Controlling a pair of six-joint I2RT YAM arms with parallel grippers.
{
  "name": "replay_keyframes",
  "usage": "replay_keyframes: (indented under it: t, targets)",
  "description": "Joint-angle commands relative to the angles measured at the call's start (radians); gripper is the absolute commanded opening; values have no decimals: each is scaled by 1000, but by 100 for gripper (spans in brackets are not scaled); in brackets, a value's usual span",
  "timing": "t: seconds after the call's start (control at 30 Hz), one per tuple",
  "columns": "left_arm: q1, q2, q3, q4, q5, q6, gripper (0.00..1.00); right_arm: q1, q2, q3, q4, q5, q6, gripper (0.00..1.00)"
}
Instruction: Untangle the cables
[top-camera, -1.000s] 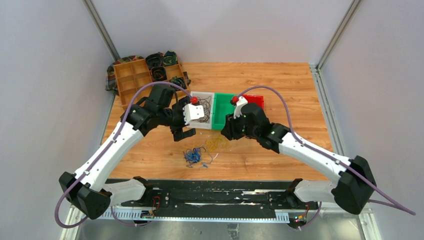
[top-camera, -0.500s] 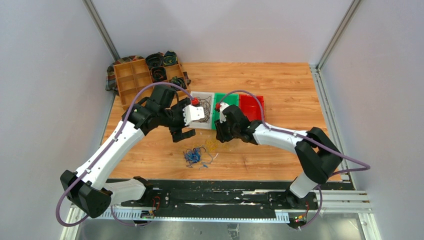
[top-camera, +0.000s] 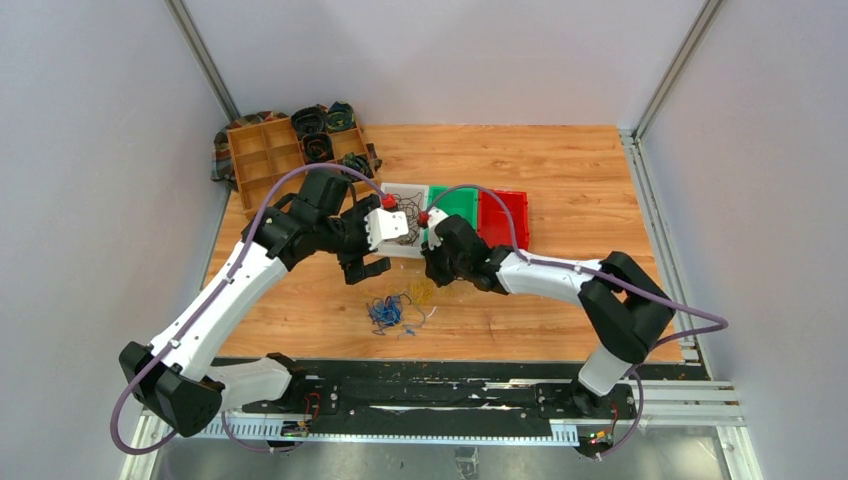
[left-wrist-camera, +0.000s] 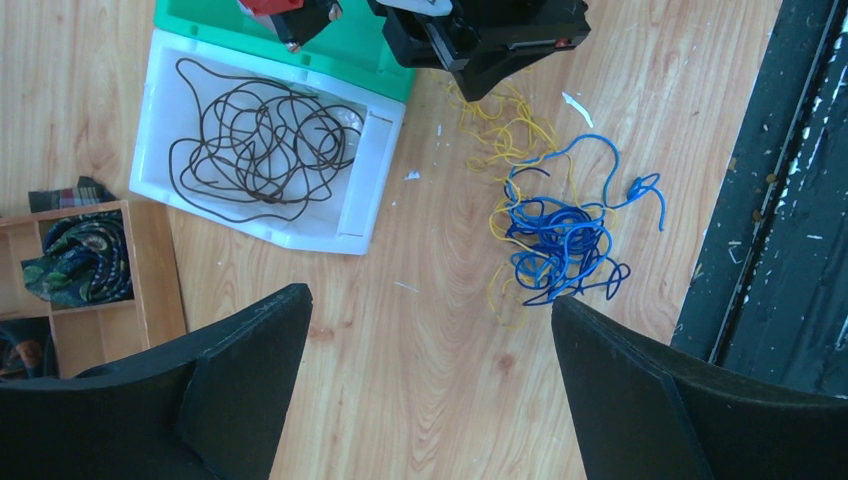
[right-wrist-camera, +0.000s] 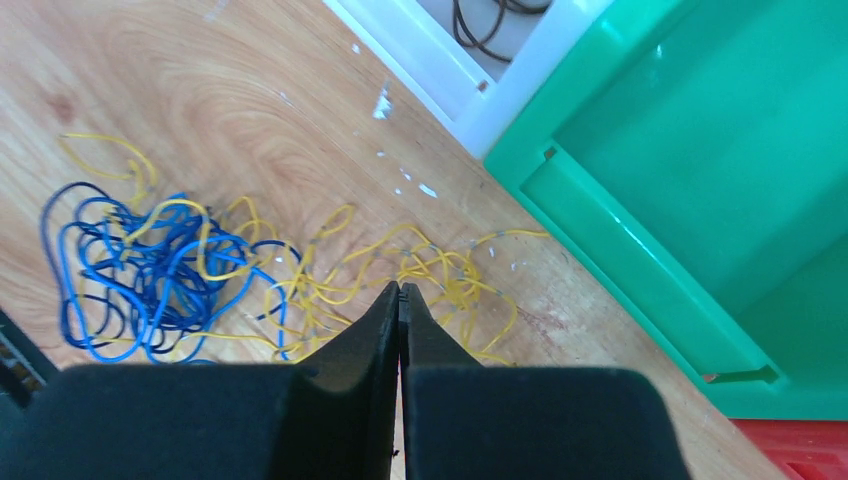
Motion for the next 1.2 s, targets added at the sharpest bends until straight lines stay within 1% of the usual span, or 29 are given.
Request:
replay_keyframes:
  t: [0.0,0.13,0.2,0.23,0.27,0.3,0.37,0.43,0.6,0.67,0.73,0.77,0.8,0.83,0.9,0.93,1.17]
  targets:
    - [6,-28,22,0,32,-40,94,12,-124,-17,66,-10,12,1]
    - [6,-34,4,21,50,-61,94,11,-216,-60,72,8,28,1]
    - [7,-27,13,21,52,-64,94,12,-220,-77,67,32,17,1]
    - [6,-26,18,21,54,-64,94,11,-209,-81,62,37,13,7]
    - [7,-24,23,20,55,-63,94,11,-194,-85,64,38,10,18]
    - [6,-23,29,20,55,-61,94,11,-179,-89,71,30,6,26]
    - [6,-22,38,21,48,-57,94,12,-144,-91,85,24,-1,38]
    - [7,-23,43,21,37,-48,95,12,-112,-85,94,26,-11,44]
    - [7,-24,53,21,31,-37,95,15,-21,-47,91,47,-33,47]
    - [7,-22,57,21,32,-39,95,15,6,-40,102,47,-37,46]
    - [7,-21,62,21,32,-39,95,18,31,-31,110,51,-37,41]
    - [8,-20,63,20,32,-38,95,18,42,-28,116,53,-36,34]
    - [8,-21,64,21,32,-38,95,20,48,-28,121,55,-35,29]
    - [7,-20,62,21,31,-38,95,22,52,-26,129,59,-34,21]
    - [8,-19,56,21,27,-39,95,26,46,-27,138,63,-32,10]
    - [8,-20,53,20,26,-41,95,28,31,-32,149,62,-30,2]
    - [8,-30,20,45,50,-83,94,34,-144,-76,170,21,-8,1]
